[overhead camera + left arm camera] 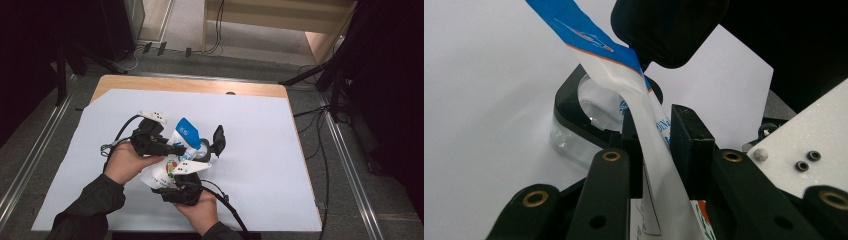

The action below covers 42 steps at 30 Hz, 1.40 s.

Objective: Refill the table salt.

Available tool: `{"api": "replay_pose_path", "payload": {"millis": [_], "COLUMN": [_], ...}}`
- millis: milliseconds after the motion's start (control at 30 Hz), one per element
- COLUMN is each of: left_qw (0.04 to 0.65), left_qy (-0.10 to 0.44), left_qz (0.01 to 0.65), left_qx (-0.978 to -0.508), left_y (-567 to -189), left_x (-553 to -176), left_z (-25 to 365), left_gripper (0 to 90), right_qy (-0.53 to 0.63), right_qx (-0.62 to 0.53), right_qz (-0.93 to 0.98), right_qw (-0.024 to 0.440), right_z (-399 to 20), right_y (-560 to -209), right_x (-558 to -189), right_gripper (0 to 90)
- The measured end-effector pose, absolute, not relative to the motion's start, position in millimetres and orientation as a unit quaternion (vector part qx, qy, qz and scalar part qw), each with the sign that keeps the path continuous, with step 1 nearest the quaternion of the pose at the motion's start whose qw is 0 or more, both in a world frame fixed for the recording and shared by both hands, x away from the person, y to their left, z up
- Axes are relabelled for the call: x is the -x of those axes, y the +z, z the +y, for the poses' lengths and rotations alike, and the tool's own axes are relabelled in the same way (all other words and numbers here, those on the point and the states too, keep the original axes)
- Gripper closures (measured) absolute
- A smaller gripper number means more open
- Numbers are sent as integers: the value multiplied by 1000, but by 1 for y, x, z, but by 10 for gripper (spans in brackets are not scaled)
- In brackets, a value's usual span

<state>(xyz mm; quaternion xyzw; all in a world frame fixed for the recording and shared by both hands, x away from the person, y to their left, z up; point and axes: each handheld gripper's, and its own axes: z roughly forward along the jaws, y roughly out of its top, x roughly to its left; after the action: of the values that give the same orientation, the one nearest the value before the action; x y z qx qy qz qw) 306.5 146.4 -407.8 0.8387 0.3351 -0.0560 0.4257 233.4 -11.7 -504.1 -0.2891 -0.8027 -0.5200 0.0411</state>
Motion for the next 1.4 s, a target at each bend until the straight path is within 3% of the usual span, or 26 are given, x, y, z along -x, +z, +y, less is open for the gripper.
{"api": "replay_pose_path", "payload": {"millis": [533, 1100, 1300, 1400], "left_qw": [418, 402, 399, 405], "left_qy": [-64, -27, -22, -19], "left_qz": [334, 331, 339, 340], "left_qx": [-842, -853, -852, -848], "left_y": [-402, -399, -400, -400], "left_x": [-305, -302, -301, -300], "left_z": [155, 146, 143, 142], "left_gripper": [715, 888, 898, 893], "right_qy": [-520, -521, -513, -515], "right_qx": [296, 287, 285, 295], "right_qz": [-800, -802, -808, -803], "right_qw": [46, 60, 51, 59], "right_z": [-14, -12, -11, -11], "right_y": [-503, -499, -498, -498], "right_x": [-234, -237, -237, -238], "right_gripper": [589, 567, 544, 586]}}
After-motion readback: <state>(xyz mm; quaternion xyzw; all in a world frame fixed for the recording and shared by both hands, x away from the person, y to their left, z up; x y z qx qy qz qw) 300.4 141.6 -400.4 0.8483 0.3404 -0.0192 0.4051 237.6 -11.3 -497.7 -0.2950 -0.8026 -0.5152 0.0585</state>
